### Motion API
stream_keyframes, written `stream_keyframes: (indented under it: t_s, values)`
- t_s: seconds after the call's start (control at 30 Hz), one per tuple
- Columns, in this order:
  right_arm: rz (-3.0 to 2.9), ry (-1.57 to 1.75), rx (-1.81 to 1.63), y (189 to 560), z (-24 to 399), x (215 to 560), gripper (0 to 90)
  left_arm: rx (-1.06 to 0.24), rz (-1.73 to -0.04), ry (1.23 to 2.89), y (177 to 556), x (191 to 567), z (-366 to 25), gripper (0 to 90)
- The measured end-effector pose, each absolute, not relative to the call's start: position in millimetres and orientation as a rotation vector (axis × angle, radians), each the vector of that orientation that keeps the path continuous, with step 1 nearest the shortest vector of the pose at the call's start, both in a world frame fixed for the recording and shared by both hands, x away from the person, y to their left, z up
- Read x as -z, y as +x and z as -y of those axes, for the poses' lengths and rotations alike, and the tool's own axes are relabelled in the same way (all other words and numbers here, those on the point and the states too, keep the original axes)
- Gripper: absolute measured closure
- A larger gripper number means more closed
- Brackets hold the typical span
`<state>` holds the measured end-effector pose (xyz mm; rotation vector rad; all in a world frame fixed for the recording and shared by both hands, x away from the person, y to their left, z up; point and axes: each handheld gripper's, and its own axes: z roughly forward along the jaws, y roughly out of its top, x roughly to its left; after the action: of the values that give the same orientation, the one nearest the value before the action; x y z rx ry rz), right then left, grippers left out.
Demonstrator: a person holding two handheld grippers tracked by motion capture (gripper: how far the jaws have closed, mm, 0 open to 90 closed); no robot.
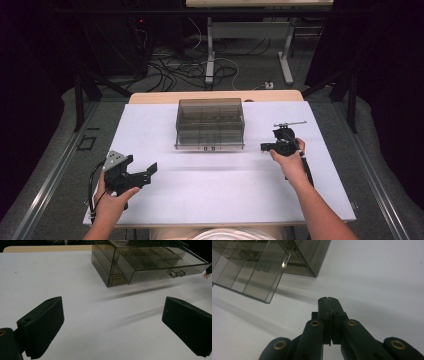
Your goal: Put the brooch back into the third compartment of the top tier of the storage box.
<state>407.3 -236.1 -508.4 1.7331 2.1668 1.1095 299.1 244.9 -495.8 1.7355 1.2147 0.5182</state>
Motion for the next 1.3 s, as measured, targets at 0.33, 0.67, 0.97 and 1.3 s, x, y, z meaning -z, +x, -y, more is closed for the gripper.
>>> stream_keyframes:
  t_s: [0.33,0.67,0.97,1.3]
  values:
    - [-2.148,1.722,-1.16,405,233,499,89.9,-0.508,-1.219,1.726,299,496,-244,4.0]
    - [-2.145,1.716,-1.186,405,232,491,89.8,-0.504,-1.221,1.725,299,497,-244,4.0]
    - [-2.157,1.704,-1.182,408,231,482,89.9,-0.507,-1.218,1.727,299,497,-244,4.0]
    - [-2.156,1.672,-1.192,410,226,468,89.8,-0.506,-1.216,1.731,299,497,-244,4.0]
